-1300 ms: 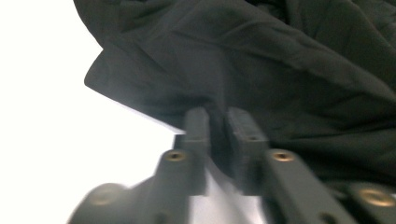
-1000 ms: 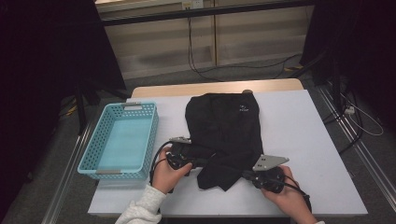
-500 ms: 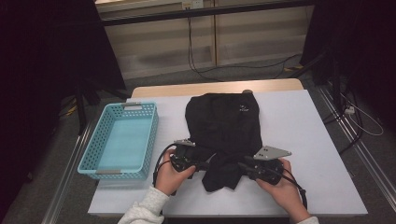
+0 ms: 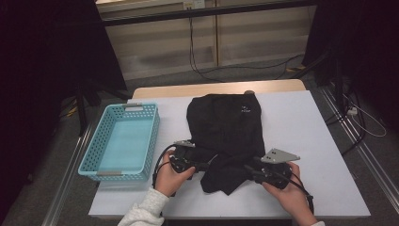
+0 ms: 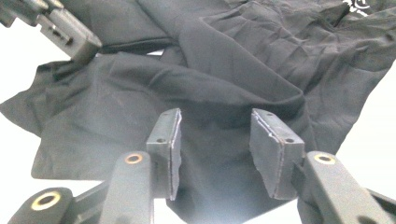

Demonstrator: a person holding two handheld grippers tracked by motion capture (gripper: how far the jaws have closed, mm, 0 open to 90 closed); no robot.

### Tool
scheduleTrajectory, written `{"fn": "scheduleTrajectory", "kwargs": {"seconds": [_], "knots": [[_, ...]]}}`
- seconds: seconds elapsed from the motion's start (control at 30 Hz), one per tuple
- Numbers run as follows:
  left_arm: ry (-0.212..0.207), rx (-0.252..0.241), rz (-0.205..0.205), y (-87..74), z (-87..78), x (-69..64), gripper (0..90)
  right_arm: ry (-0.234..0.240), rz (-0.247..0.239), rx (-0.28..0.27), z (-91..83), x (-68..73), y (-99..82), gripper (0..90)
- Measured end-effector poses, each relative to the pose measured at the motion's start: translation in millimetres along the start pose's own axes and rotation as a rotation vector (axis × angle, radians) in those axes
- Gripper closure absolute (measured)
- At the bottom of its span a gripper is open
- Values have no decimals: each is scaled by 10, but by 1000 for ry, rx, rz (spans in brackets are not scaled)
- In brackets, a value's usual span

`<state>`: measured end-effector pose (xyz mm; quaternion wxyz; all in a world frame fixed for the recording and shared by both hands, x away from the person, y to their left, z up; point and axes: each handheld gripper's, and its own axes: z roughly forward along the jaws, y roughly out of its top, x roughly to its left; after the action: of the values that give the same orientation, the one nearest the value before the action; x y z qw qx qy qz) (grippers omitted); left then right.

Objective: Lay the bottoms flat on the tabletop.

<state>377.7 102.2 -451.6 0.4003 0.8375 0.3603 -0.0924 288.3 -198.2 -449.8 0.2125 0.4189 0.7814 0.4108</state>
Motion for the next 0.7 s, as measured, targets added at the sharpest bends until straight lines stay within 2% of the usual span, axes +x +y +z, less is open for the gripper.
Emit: {"fn": "scheduleTrajectory", "kwargs": {"seconds": [0.17, 0.3, 0.47, 0.7], "knots": [[7, -4, 4, 12, -17, -2, 898, -6, 15, 1, -113, -11, -43, 488], [9, -5, 14, 28, -25, -30, 897, 2, 3, 10, -141, 31, -72, 483], [11, -14, 19, 34, -36, -40, 899, 14, -15, 26, -161, 84, -96, 500], [12, -13, 21, 41, -27, -42, 899, 30, -18, 15, -212, 142, -114, 527]]}}
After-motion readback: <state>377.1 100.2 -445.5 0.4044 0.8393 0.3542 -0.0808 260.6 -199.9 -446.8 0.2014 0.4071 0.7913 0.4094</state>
